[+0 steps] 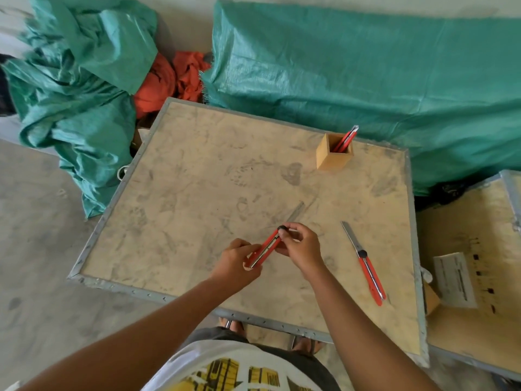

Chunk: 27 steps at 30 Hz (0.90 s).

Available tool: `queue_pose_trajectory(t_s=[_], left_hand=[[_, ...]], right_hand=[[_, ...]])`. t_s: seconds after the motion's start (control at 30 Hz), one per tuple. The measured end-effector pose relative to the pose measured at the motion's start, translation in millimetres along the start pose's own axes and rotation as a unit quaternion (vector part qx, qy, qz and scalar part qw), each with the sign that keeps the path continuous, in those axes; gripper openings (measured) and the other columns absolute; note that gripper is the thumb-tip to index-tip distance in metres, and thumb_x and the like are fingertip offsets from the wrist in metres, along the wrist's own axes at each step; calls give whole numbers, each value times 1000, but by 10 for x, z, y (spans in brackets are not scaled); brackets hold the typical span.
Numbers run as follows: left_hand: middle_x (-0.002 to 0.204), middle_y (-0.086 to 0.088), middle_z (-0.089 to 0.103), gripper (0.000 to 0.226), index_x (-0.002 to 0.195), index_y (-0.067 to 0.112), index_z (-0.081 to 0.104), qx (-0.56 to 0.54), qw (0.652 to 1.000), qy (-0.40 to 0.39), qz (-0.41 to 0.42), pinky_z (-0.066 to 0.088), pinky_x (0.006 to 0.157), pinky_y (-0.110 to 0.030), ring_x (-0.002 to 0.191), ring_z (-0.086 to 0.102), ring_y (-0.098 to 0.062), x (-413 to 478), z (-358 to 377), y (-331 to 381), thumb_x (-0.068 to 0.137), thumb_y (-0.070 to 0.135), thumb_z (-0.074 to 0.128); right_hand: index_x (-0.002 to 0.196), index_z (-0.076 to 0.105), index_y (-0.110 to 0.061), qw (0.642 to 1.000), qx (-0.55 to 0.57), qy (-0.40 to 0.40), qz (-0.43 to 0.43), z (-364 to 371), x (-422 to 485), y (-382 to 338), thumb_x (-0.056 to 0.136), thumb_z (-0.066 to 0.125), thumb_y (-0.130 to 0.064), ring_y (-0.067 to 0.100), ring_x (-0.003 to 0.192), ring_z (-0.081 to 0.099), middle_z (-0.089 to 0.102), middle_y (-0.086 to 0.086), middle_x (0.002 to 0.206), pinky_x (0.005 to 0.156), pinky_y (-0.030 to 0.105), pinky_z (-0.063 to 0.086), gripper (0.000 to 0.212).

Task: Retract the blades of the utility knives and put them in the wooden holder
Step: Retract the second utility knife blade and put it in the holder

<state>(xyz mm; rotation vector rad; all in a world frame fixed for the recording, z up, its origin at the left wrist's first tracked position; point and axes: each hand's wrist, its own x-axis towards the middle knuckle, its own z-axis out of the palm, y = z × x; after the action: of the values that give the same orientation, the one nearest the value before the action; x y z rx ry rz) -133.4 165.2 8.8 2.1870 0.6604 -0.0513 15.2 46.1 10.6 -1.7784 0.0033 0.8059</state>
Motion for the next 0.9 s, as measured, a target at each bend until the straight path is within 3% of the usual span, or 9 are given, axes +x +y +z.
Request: queue_pose_trajectory(t_s=[0.13,0.23,0.33,0.4,0.53,0.67,0.77,0.9], left_hand=[[98,8,68,53,130,32,62,-39,999,-16,18,52,74,-16,79,64,-5,-79,-233,327,80,30,79],[99,16,69,56,133,34,58,-123,990,-70,-4,53,72,-10,80,67,-2,-127,-297,591,83,17,78],[108,11,72,58,132,27,60,-189,980,-61,-8,59,85,-23,91,70,-10,-152,-247,789,80,10,80],[111,7,73,60,132,26,61,-195,980,-48,-7,55,90,-21,92,70,-9,-158,-176,920,78,10,82],[107,1,75,59,130,22,62,-229,973,-24,-21,52,93,-21,91,70,-7,-163,23,1219,77,9,83],[96,7,76,55,127,20,65,-259,965,2,-35,55,95,-27,83,69,2,-139,205,1490,77,5,82],[88,16,77,52,122,26,68,-274,961,11,-25,58,93,-31,81,70,0,-110,331,1686,77,2,81],[97,5,79,53,121,26,69,-293,955,28,-18,57,96,-39,88,72,-10,-58,467,1847,75,1,82]], right_hand=[[112,71,-15,999,26,-15,-38,-265,-104,-301,94,72,-10,27,94,78,73,14,107,75,39,67,19],[117,72,-12,997,20,-31,-64,-481,-164,-508,93,72,-12,24,91,79,75,15,107,79,43,66,23],[118,73,-11,994,22,-60,-88,-709,-250,-696,94,71,-10,22,89,79,77,12,104,77,39,66,24],[115,74,-14,992,14,-80,-99,-878,-291,-783,95,69,-9,22,89,79,77,11,106,76,39,66,22],[115,77,-13,980,-70,-141,-125,-1200,-344,-845,94,70,-10,20,90,79,78,10,110,74,38,67,22],[111,79,-19,959,-163,-164,-161,-1479,-376,-843,92,75,-16,25,92,77,80,1,104,76,42,66,20],[108,81,-21,933,-229,-184,-209,-1687,-370,-866,88,79,-18,15,88,72,74,-10,101,79,27,60,20],[112,79,-27,915,-266,-192,-236,-1897,-369,-889,87,80,-22,8,96,69,68,-9,111,88,19,55,26]])
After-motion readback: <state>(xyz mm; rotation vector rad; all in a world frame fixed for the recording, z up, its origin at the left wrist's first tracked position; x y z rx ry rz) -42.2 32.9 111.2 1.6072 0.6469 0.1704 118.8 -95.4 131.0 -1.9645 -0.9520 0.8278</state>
